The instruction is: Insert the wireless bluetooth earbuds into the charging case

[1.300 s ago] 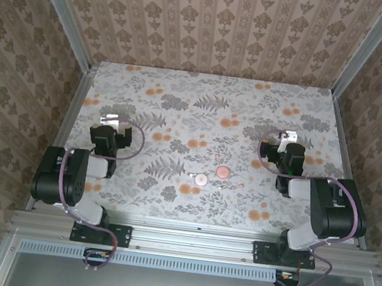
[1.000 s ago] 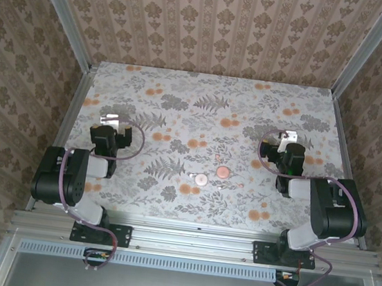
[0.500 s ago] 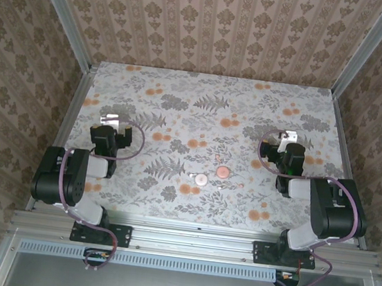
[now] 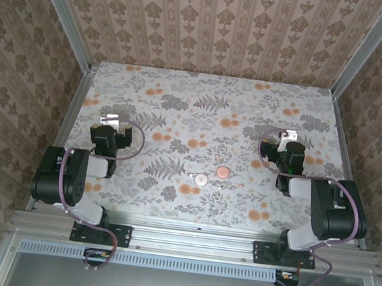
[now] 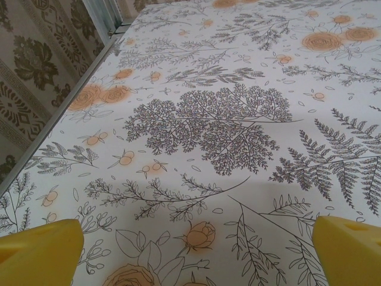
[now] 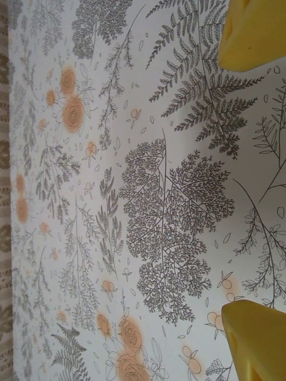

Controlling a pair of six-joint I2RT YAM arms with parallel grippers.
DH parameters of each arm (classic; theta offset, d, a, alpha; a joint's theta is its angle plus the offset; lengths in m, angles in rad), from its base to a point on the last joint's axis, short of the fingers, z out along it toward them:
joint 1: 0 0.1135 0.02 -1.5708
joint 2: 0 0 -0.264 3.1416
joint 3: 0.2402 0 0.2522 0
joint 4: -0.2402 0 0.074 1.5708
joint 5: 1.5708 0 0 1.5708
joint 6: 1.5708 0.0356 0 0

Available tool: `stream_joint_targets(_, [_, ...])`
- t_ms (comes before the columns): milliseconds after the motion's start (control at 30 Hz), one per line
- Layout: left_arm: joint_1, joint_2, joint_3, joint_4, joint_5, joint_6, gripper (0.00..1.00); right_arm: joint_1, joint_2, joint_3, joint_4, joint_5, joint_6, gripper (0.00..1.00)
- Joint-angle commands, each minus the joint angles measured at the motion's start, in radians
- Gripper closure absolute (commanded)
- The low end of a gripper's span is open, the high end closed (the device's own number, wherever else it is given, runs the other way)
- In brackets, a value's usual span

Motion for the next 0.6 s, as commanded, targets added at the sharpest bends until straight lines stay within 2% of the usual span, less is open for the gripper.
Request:
stream_joint_targets(0, [-0.014,-0.054,0.031,-0.019,0.012,0.029,0.00,0.002,-0.104,0.115,-0.256,0.002,0.033,0.00])
stream_joint_targets(33, [-0.021,-0.074,0.036,-0.043,-0.013,0.029,0.00,0.004,-0.145,0.145,-0.339,0.000,0.049,0.00])
stream_joint_targets(133, [-0.041,-0.188,0.111,-0.287,-0.017,0.022,0.05,0.023,-0.215,0.239,-0.587,-0.018,0.062,0.00])
stream_joint_targets(300, [-0.109,-0.340,0.252,-0.676,-0.004,-0.040,0.09,0.133,-0.268,0.405,-0.975,0.020,0.095,0.00])
stream_joint_targets(400, [-0.162,-0.381,0.345,-0.907,0.045,-0.072,0.12,0.231,-0.253,0.510,-1.187,0.049,0.116,0.00])
stream_joint_targets(567, [-0.263,-0.384,0.436,-1.143,0.082,-0.124,0.13,0.370,-0.169,0.644,-1.455,0.037,0.198,0.00])
